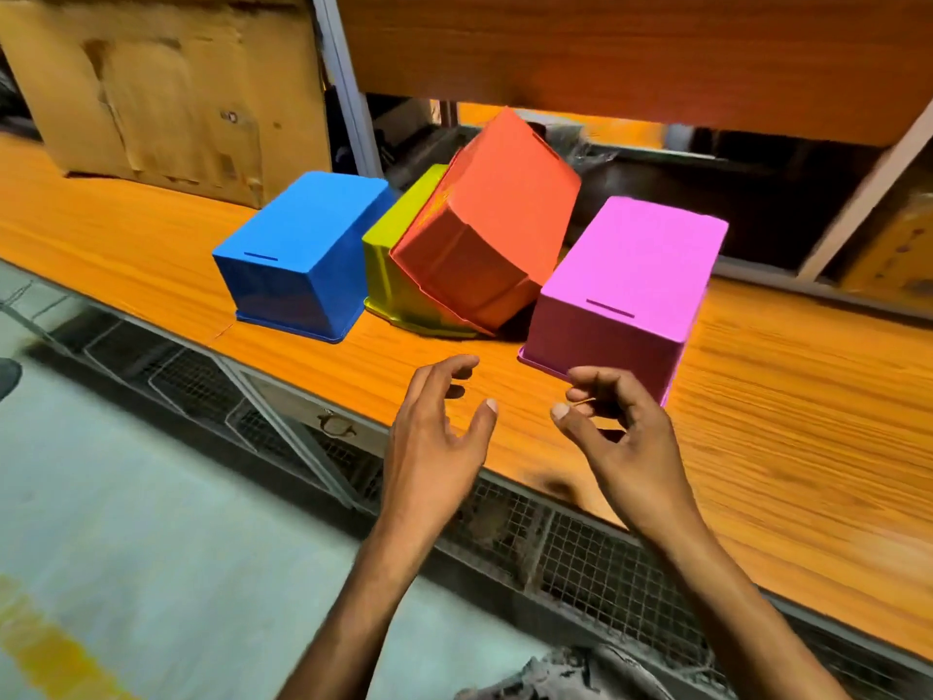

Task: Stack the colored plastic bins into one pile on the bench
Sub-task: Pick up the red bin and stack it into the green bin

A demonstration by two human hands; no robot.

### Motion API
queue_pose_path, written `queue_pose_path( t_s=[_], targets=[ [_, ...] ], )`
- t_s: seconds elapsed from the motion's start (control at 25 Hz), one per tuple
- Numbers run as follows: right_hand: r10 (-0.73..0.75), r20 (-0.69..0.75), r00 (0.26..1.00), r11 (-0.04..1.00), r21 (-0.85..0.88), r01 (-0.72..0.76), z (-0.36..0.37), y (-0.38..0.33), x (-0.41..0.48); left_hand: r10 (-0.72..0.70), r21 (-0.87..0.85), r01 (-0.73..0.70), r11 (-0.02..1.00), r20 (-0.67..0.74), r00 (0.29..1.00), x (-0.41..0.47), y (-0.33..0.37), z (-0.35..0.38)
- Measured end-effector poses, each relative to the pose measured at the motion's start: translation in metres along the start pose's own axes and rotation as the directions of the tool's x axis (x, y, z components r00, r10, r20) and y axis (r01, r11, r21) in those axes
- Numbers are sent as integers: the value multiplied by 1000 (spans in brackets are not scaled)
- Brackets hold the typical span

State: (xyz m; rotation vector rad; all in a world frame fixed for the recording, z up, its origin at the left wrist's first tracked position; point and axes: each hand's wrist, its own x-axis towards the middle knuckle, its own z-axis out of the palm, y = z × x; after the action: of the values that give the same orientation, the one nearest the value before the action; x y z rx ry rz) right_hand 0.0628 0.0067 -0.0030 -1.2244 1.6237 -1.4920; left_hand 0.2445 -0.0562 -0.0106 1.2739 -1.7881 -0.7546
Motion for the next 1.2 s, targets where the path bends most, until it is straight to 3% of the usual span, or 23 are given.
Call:
queue_pose_path(
  t_s=[0.24,0.48,0.72,0.92,1.08,1.2],
  targets=[
    [-84,-49,995,996,-28,82,41,-6,75,14,-20,-15,1000,-43,999,79,-19,-9],
    [-58,-149,987,998,-5,58,69,0,155,122,17,-121,993,-86,989,160,-13,-6],
    [-101,-293,951,979,-199,43,98,3,222,248,164,-235,958,-69,966,262,-9,8],
    [-48,-367,929,922,-373,-99,118,6,274,237,254,-265,930,136,962,326,-22,11],
    [129,-378,917,825,-473,-310,117,9,311,180,229,-242,943,258,949,348,-37,6],
    [261,-378,888,804,-425,-417,113,11,325,179,214,-246,945,289,940,354,-41,0]
  ],
)
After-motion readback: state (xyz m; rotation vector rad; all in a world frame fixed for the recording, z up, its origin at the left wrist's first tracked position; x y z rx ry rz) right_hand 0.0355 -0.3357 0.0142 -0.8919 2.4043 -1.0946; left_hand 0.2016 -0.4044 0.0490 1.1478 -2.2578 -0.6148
